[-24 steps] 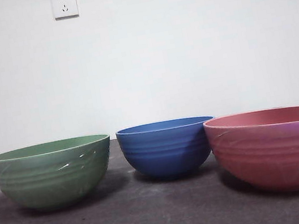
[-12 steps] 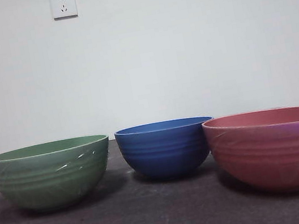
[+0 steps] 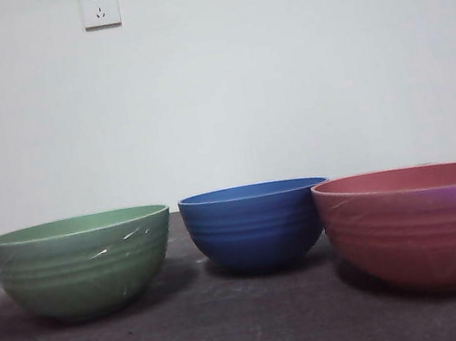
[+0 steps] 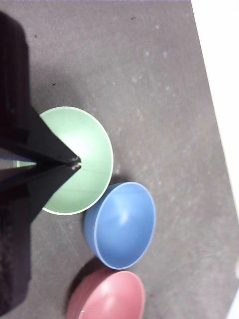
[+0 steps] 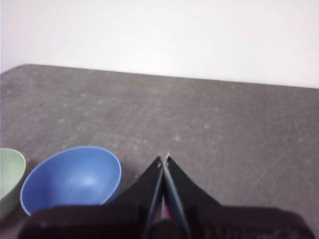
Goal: Pick up the green bowl on the top,put the green bowl on the left,pick up the red bowl in the middle,put the red bowl on the right
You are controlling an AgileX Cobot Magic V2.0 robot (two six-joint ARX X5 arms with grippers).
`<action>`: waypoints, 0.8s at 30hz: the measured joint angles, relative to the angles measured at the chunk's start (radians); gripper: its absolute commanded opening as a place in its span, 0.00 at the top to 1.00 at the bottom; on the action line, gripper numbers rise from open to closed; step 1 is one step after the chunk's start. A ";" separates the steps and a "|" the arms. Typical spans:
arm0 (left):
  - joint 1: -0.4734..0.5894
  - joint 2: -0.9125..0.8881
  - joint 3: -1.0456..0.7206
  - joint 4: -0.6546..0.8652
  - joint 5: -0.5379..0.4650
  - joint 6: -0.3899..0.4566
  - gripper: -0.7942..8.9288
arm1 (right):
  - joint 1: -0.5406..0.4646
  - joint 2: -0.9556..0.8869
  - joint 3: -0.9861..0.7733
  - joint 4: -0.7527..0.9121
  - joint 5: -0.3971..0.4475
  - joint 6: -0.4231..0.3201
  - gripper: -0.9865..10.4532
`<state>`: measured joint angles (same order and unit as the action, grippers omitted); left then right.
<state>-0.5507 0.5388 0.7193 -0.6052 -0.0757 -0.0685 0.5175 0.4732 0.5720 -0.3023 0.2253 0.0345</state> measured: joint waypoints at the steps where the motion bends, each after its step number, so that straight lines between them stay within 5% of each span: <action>1: 0.000 0.002 0.000 0.000 0.000 -0.006 0.92 | 0.000 0.001 0.000 -0.003 0.004 0.000 0.93; 15: 0.018 -0.050 -0.001 -0.053 -0.047 0.011 0.92 | 0.000 0.001 0.000 -0.005 0.040 0.003 0.93; 19: 0.124 -0.220 -0.029 -0.053 -0.076 0.062 0.92 | 0.000 0.001 0.000 -0.007 0.040 0.003 0.93; 24: 0.294 -0.404 -0.186 0.118 -0.079 0.088 0.92 | 0.000 0.002 0.000 -0.026 0.040 0.003 0.93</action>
<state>-0.2565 0.1352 0.5335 -0.4870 -0.1543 0.0193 0.5175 0.4747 0.5720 -0.3279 0.2649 0.0376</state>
